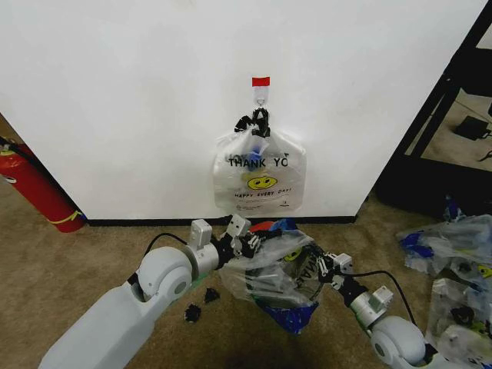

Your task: Pick up the garbage bag from the wall and place it over the trash bin.

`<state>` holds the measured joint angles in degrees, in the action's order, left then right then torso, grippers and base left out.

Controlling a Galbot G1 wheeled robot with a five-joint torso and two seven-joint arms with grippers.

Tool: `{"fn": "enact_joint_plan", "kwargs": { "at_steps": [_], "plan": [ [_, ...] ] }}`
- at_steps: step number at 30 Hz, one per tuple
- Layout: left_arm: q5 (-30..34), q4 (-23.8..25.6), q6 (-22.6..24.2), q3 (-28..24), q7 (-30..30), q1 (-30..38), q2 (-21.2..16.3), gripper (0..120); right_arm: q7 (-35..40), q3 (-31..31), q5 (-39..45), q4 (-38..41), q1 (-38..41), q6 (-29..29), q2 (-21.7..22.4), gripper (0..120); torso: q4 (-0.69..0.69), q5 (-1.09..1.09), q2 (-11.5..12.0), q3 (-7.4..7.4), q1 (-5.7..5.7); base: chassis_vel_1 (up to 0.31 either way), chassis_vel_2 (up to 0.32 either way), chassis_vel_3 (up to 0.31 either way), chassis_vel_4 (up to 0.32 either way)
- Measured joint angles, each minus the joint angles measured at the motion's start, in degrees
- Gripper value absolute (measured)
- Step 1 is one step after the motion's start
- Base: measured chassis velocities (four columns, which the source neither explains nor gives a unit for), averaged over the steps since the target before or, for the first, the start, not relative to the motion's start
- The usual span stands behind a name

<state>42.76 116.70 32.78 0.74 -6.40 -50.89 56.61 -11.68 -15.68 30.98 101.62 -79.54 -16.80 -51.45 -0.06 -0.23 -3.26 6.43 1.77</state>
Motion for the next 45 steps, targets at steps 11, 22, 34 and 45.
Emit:
{"fn": "enact_joint_plan", "kwargs": {
  "at_steps": [11,22,34,45],
  "plan": [
    [-6.15,-8.04,-1.20,-0.15,0.17,2.03,1.62,0,-10.32,-0.48,4.81,-0.91,-0.37,-2.75,0.40,0,0.00,0.00,0.00,0.00,0.00,0.000,0.000,0.000,0.000],
    [-8.02,-10.26,-3.31,0.13,-0.16,1.91,2.07,0,-9.70,0.08,14.94,0.31,-0.71,-0.95,-0.23,0,0.00,-0.01,0.00,0.00,0.00,0.000,0.000,0.000,0.000],
    [2.47,-5.91,-13.22,4.32,-0.12,-0.81,2.96,38,-0.02,2.62,14.88,-0.33,-1.18,2.16,-3.25,0,0.00,0.00,0.00,0.00,0.00,0.000,0.000,0.000,0.000],
    [1.18,3.08,-7.34,8.43,12.35,-9.75,3.94,81,12.38,2.74,21.19,2.36,-0.69,3.80,-5.71,0,-0.03,0.00,0.00,-0.01,0.00,0.000,0.000,0.000,0.000]
  ]
}}
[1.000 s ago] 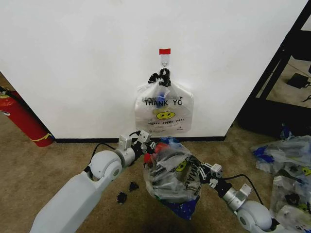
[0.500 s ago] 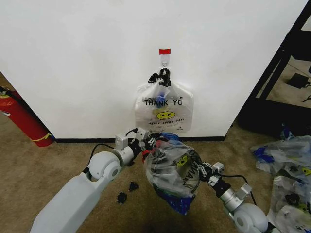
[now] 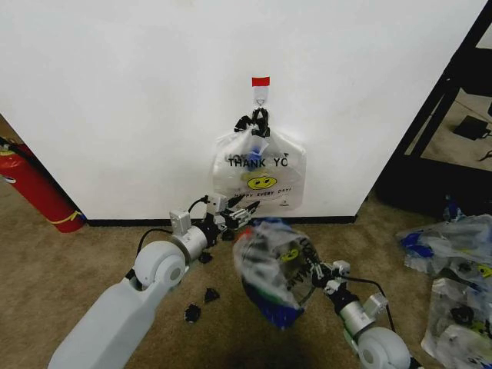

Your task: Pick up the garbage bag from the wall and place it over the trash bin.

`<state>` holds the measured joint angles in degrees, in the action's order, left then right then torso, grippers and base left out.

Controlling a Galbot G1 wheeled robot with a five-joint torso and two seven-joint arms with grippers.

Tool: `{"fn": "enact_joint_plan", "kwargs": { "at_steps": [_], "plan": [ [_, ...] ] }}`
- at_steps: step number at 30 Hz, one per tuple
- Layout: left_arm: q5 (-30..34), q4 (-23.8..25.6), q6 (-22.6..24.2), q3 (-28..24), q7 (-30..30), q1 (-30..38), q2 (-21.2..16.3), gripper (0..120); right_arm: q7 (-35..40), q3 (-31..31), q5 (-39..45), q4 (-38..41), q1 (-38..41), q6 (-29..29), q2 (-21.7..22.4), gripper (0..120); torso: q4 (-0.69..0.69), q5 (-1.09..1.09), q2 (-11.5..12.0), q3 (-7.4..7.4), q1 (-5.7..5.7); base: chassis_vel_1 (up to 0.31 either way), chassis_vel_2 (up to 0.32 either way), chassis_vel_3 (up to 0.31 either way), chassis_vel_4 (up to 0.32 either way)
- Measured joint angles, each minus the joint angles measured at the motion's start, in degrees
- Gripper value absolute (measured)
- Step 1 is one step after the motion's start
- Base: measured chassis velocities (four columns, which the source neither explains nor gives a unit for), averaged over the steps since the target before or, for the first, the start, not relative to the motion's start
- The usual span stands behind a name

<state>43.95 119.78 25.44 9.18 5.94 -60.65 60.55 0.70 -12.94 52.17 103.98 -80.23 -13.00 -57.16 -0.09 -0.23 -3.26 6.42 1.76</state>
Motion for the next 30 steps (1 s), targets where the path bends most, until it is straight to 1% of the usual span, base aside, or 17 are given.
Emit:
{"fn": "enact_joint_plan", "kwargs": {
  "at_steps": [2,3,5,6,7,9,10,11,12,13,14,19,22,24,25,27,30],
  "plan": [
    [-1.07,3.82,3.39,1.11,7.66,-5.80,0.23,89,2.18,0.10,1.75,0.50,-0.02,-0.09,-0.56,0,0.08,0.00,0.00,0.00,-0.01,0.000,0.000,0.000,0.000],
    [-1.07,3.82,3.39,1.11,7.66,-5.80,0.23,89,2.18,0.10,1.75,0.50,-0.02,-0.09,-0.56,0,0.08,0.00,0.00,0.00,-0.01,0.000,0.000,0.000,0.000],
    [-2.06,6.02,5.83,1.48,12.76,-10.10,0.30,97,3.51,0.16,2.96,0.59,0.04,-0.53,-0.97,0,0.07,0.01,0.00,0.00,-0.01,0.000,0.000,0.000,0.000],
    [-2.06,6.35,6.34,1.46,13.52,-10.94,0.26,97,3.89,0.16,3.20,0.59,0.13,-0.72,-1.05,0,0.07,0.01,0.00,0.00,-0.01,0.000,0.000,0.000,0.000],
    [-1.18,7.14,7.31,1.21,15.02,-12.42,0.09,99,4.80,0.16,3.47,0.58,0.38,-1.18,-1.18,0,0.05,0.00,0.00,0.00,-0.01,0.000,0.000,0.000,0.000],
    [4.27,9.44,8.86,0.40,17.74,-13.79,0.16,100,6.28,0.16,3.58,0.55,0.85,-2.15,-1.42,0,0.02,0.00,0.00,0.00,-0.01,0.000,0.000,0.000,0.000],
    [4.27,9.44,8.86,0.40,17.74,-13.79,0.16,100,6.28,0.16,3.58,0.55,0.85,-2.15,-1.42,0,0.02,0.00,0.00,0.00,-0.01,0.000,0.000,0.000,0.000],
    [8.07,10.90,9.78,-0.06,19.10,-14.20,0.63,100,6.92,0.20,3.55,0.55,1.06,-2.63,-1.61,0,0.02,0.02,0.00,0.00,-0.01,0.000,0.000,0.000,0.000],
    [9.30,11.41,10.05,-0.20,19.46,-14.32,0.90,100,7.12,0.22,3.50,0.56,1.12,-2.80,-1.67,0,0.02,0.01,0.00,0.00,-0.01,0.000,0.000,0.000,0.000],
    [13.82,13.19,11.04,-0.91,20.70,-14.73,2.46,100,7.66,0.40,2.86,0.78,1.23,-3.53,-2.02,0,0.02,0.01,0.00,0.00,-0.01,0.000,0.000,0.000,0.000],
    [15.35,13.87,11.59,-1.48,21.15,-14.99,3.59,100,7.78,0.49,2.34,1.02,1.25,-3.90,-2.23,0,0.02,0.01,0.00,0.00,-0.01,0.000,0.000,0.000,0.000],
    [16.68,14.21,13.04,-3.00,21.55,-15.99,6.63,100,8.01,0.62,0.70,1.87,0.96,-4.51,-2.45,0,0.03,0.00,0.00,0.00,-0.01,0.000,0.000,0.000,0.000],
    [16.76,13.67,13.66,-3.41,21.18,-16.63,8.04,96,8.01,0.49,-0.01,1.98,0.86,-4.84,-2.43,0,0.04,0.01,0.00,0.00,-0.01,0.000,0.000,0.000,0.000],
    [16.75,13.33,13.78,-3.49,21.00,-16.71,8.40,91,8.09,0.40,-0.02,2.05,0.84,-4.86,-2.39,0,0.03,0.01,0.00,0.00,-0.01,0.000,0.000,0.000,0.000],
    [16.75,13.33,13.78,-3.49,21.00,-16.71,8.40,91,8.09,0.40,-0.02,2.05,0.84,-4.86,-2.39,0,0.03,0.01,0.00,0.00,-0.01,0.000,0.000,0.000,0.000],
    [16.82,12.66,13.89,-3.56,20.71,-16.66,8.94,79,8.20,0.29,0.05,2.38,0.81,-4.86,-2.28,0,0.03,0.01,0.00,0.00,0.00,0.000,0.000,0.000,0.000],
    [17.47,12.56,14.16,-3.53,20.37,-16.59,9.21,70,8.23,0.28,0.09,2.49,0.81,-4.86,-2.27,0,0.03,0.00,0.00,0.00,0.00,0.000,0.000,0.000,0.000]
  ]
}}
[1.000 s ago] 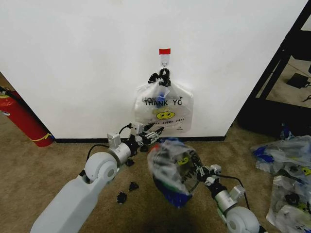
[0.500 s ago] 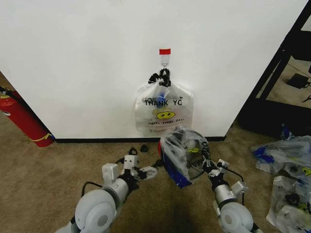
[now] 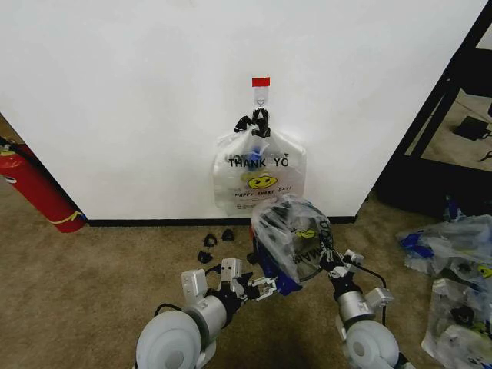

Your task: Pick up the garbage bag from the wall and place it over the trash bin.

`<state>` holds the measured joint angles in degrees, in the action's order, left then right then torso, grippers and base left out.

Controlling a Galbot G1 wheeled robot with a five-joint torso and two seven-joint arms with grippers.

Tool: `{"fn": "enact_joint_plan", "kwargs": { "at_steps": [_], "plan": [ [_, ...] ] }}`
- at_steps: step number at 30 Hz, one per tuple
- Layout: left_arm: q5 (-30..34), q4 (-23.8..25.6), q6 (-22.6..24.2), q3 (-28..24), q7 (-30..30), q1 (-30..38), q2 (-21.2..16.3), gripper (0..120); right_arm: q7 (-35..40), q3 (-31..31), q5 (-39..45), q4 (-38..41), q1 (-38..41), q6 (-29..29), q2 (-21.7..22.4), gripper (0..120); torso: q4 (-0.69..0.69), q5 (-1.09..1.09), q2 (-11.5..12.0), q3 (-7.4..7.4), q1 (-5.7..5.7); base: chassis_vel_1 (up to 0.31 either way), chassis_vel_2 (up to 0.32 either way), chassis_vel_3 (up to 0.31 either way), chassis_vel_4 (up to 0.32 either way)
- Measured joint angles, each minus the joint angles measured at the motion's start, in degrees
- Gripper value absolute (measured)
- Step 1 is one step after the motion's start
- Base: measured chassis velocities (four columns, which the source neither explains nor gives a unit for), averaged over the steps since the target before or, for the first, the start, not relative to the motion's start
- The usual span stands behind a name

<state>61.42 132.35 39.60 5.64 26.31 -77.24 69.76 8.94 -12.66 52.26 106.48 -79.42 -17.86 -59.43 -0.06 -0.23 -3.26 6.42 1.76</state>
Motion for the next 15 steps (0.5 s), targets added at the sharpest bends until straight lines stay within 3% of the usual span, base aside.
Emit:
{"fn": "enact_joint_plan", "kwargs": {
  "at_steps": [1,7,10,15],
  "plan": [
    [0.00,0.00,0.00,0.00,0.00,0.00,0.00,70,0.00,0.00,0.00,0.00,0.00,0.00,0.00,0,0.00,0.00,0.00,0.00,0.00,0.000,0.000,0.000,0.000],
    [1.81,0.19,1.50,-0.13,-1.54,-0.28,1.49,41,0.21,-0.01,0.35,0.63,0.12,0.28,0.03,0,0.00,0.00,0.00,0.00,0.00,0.000,0.000,0.000,0.000],
    [1.77,0.31,1.93,-0.20,-1.85,-0.39,1.58,35,0.21,-0.20,0.36,0.74,0.07,0.29,0.11,0,0.00,0.00,0.00,0.00,0.00,0.000,0.000,0.000,0.000],
    [0.21,0.58,2.14,-0.21,-3.24,-0.91,1.40,13,0.27,-0.72,0.38,0.94,-0.24,0.30,0.40,0,0.00,0.00,0.00,0.00,0.00,0.000,0.000,0.000,0.000]
  ]
}}
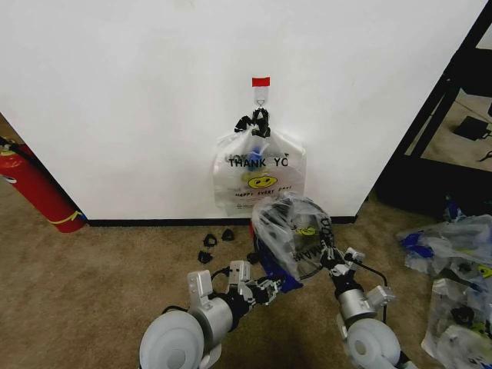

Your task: Pick up the garbage bag from the wall and place it over the trash bin.

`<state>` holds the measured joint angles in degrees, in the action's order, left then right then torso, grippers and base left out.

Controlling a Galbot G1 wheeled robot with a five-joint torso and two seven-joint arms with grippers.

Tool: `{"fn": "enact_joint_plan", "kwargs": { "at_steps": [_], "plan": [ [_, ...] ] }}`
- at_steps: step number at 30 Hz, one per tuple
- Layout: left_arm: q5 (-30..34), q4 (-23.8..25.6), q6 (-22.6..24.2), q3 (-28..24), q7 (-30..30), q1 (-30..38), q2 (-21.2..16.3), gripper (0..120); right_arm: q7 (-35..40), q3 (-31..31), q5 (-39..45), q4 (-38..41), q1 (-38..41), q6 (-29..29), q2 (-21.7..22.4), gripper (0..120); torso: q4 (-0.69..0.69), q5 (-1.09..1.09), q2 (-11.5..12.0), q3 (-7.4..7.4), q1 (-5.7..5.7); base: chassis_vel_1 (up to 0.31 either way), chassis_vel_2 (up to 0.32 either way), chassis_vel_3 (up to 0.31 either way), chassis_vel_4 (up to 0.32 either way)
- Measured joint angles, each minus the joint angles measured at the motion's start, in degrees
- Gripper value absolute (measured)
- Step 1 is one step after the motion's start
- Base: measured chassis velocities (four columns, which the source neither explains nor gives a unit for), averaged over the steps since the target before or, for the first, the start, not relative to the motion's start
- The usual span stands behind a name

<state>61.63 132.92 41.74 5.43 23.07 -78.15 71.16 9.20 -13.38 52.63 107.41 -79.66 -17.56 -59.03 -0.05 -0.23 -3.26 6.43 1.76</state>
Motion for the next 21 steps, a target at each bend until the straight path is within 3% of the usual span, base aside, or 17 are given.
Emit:
{"fn": "enact_joint_plan", "kwargs": {
  "at_steps": [4,21],
  "plan": [
    [-0.73,0.32,-0.05,-0.03,-0.85,-0.38,-0.09,1,0.20,-0.11,0.22,0.10,-0.06,0.02,0.04,0,0.00,0.00,0.00,0.00,0.00,0.000,0.000,0.000,0.000],
    [-4.11,-0.05,-0.76,-0.02,-2.58,-1.09,-0.66,0,0.91,-0.16,0.86,0.18,0.15,0.29,0.03,0,0.00,0.00,0.00,0.00,0.00,0.000,0.000,0.000,0.000]
  ]
}}
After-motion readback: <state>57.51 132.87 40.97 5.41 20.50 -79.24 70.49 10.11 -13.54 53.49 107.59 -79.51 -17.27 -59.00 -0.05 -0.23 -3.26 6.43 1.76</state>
